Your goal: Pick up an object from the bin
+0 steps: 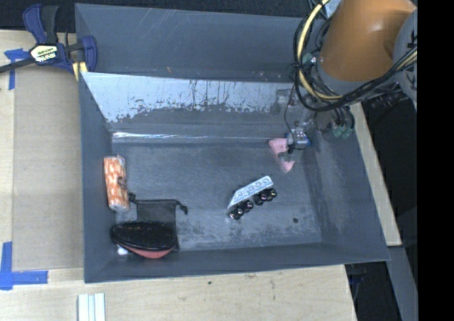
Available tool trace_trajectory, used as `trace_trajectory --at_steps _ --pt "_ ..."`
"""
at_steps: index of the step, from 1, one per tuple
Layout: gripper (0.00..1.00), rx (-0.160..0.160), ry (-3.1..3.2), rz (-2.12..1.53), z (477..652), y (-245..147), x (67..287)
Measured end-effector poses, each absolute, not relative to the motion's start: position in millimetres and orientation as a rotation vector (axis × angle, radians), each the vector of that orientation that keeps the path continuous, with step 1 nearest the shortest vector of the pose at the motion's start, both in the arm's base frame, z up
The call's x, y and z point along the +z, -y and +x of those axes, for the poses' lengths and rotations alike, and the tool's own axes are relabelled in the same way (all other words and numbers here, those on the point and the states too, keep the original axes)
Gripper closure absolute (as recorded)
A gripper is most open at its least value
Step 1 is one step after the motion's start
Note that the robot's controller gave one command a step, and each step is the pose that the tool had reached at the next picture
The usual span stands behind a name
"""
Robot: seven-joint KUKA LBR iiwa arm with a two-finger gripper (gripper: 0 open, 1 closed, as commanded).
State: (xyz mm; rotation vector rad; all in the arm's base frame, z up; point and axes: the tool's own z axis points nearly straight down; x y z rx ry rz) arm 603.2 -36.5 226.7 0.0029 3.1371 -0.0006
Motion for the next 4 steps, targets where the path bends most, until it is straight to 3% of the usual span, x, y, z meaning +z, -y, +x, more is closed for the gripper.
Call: trace_trajectory --at_steps 1,2,3,4 --pt "0.0 0.0 -3.134 0.183 594.0 27 147" --pt "0.0 -0.002 -3.131 0.024 619.1 50 118" --pt "0.0 -0.001 -3.135 -0.125 527.5 9 113" --pt "1.0 -0.005 -3.107 -0.358 545.2 13 147"
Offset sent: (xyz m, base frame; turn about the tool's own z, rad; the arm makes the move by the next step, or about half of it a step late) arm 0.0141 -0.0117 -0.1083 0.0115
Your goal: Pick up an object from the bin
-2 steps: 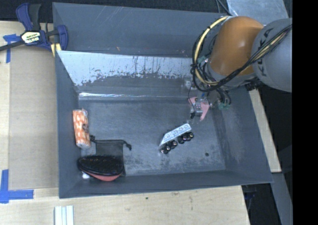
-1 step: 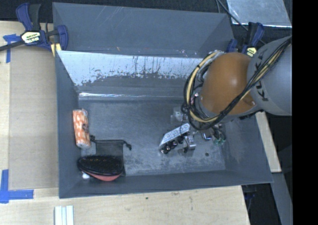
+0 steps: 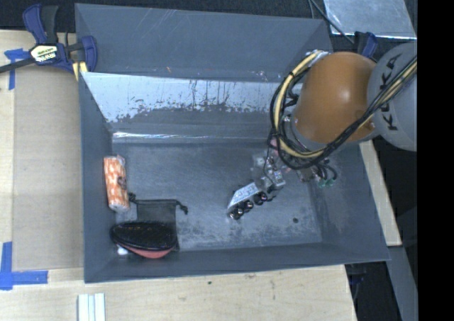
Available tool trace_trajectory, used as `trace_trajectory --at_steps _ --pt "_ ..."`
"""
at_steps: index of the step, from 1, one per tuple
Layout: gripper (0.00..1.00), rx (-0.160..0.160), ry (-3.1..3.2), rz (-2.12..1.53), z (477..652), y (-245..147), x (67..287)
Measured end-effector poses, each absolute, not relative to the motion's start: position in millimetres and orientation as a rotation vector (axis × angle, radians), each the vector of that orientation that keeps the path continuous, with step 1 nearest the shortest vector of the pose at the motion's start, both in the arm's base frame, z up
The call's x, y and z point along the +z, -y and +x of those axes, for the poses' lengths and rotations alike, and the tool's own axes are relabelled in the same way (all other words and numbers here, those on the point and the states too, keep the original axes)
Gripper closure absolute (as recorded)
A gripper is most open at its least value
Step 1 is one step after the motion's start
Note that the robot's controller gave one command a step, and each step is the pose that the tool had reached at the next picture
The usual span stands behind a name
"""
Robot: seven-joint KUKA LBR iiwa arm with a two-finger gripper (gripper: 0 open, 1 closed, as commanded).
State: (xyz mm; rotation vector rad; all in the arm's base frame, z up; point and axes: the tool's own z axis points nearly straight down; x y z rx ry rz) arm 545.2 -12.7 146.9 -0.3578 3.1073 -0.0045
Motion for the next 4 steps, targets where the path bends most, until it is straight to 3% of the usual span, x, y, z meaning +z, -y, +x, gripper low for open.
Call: trace_trajectory --at_steps 1,2,3,4 --pt "0.0 -0.004 -3.107 -0.358 545.2 13 147" --pt "0.0 -0.004 -3.107 -0.357 545.2 13 147" --pt "0.0 -0.01 -2.981 -0.938 552.7 9 75" --pt "1.0 -0.011 -2.942 -1.047 518.2 22 71"
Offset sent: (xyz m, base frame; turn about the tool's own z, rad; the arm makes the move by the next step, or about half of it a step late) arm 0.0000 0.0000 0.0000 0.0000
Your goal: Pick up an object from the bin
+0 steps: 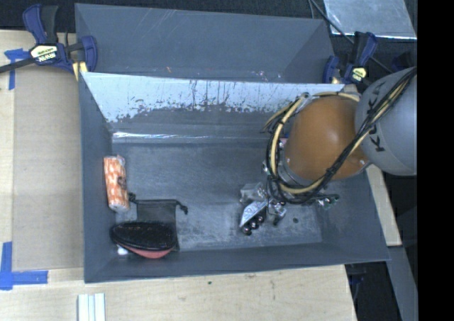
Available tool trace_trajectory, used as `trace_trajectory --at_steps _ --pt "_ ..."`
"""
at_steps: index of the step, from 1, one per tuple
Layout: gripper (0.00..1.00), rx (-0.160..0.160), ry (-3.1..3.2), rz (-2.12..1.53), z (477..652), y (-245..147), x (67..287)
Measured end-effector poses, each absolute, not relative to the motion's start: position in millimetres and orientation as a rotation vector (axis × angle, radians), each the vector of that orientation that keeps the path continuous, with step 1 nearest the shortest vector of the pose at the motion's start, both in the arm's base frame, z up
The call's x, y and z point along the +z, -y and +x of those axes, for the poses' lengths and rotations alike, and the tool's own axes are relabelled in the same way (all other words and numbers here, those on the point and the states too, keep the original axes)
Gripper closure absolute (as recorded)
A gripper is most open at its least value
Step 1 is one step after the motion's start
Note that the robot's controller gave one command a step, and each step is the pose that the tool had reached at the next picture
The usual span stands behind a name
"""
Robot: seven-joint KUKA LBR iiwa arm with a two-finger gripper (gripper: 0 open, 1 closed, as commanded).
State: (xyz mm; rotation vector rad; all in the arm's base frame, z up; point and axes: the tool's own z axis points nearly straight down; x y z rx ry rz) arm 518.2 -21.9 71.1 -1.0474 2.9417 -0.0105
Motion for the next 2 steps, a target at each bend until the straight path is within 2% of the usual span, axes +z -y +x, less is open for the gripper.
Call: trace_trajectory --at_steps 1,2 --pt "1.0 -0.01 -2.942 -1.048 518.2 22 71" --pt "1.0 -0.012 -2.947 -1.023 511.3 -2 71"
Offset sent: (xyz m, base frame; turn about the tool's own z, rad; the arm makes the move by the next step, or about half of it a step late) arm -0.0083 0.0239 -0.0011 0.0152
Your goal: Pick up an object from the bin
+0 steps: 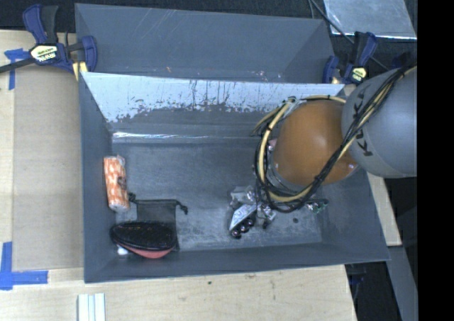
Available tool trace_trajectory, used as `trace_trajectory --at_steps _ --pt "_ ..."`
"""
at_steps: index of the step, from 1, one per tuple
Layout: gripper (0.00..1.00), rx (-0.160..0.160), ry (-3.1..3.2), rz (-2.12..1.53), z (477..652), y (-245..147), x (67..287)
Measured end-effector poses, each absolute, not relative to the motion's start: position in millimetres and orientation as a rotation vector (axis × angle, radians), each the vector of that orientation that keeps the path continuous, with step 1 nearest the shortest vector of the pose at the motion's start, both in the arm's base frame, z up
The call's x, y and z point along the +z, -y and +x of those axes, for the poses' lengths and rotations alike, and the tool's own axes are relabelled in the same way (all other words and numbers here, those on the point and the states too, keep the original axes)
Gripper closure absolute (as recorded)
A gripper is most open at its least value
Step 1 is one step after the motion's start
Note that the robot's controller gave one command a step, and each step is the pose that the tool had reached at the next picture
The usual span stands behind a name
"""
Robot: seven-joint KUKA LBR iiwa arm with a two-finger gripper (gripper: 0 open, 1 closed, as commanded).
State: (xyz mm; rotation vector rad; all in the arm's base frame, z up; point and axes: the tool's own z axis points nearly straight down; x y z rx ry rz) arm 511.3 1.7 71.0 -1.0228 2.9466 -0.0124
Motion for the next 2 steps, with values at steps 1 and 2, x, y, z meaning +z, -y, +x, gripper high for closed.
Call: trace_trajectory --at_steps 1,2 --pt "1.0 -0.01 -2.926 -1.085 527.8 16.1 162.0" --pt "1.0 -0.01 -2.927 -1.085 527.8 16.1 162.0"
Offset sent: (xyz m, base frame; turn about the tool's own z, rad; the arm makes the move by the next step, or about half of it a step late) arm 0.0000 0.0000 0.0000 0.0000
